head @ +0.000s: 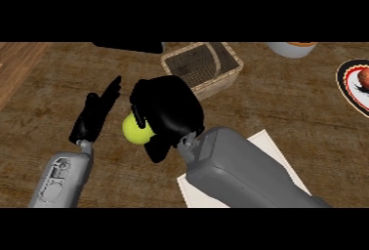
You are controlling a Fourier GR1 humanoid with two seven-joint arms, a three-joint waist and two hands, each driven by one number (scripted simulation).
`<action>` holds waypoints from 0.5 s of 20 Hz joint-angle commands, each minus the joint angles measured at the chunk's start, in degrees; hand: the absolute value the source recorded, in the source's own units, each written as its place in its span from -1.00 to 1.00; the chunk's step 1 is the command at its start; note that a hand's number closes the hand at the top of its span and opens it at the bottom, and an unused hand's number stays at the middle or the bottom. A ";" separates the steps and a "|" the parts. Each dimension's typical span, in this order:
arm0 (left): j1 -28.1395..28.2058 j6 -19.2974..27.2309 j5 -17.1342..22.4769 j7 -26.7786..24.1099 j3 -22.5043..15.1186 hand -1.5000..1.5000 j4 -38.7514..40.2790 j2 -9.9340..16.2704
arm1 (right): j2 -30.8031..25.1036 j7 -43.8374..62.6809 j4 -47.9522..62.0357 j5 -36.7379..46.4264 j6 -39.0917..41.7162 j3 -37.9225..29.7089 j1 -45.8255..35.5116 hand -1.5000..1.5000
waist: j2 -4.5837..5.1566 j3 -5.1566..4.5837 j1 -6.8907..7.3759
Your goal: Pick the pear from the placemat and place it in the basket
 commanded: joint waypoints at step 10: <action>-0.21 0.81 -0.53 -0.01 0.80 0.00 1.56 0.43 | 0.12 27.44 6.06 -17.39 -20.19 -5.60 -38.53 1.00 | -0.57 -0.25 -1.54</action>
